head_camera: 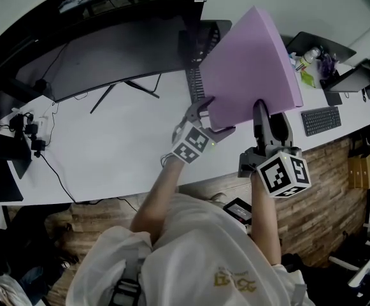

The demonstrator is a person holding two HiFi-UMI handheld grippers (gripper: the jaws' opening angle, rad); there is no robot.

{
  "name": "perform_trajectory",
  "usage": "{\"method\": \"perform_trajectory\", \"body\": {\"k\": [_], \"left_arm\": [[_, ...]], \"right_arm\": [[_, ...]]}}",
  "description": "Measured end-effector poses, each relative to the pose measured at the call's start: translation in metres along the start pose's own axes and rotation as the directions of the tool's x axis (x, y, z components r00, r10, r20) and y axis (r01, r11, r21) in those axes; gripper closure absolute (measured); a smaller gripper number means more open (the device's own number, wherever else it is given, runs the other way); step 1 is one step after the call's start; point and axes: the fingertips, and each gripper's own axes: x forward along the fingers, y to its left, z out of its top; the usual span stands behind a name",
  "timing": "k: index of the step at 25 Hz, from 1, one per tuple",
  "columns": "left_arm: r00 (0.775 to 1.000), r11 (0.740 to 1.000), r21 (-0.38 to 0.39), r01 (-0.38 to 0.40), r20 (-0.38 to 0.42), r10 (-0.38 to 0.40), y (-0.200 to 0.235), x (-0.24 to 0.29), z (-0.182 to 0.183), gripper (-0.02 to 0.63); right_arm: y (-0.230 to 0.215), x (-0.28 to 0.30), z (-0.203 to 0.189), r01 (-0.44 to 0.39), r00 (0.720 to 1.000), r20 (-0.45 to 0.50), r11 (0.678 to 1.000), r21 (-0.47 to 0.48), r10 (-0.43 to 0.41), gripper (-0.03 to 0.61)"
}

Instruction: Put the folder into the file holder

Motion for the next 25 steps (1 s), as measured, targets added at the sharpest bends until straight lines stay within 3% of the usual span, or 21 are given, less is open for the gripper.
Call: {"method": "perform_trajectory", "body": {"k": [25], "left_arm": [[1.0, 0.998, -0.057, 0.018, 0.025, -0.017, 0.046, 0.009, -0.014, 0.16]], "right_arm": [[0.014, 0.05, -0.018, 0.013, 1.0, -0.028, 0.997, -0.072, -0.015, 0.385]]}}
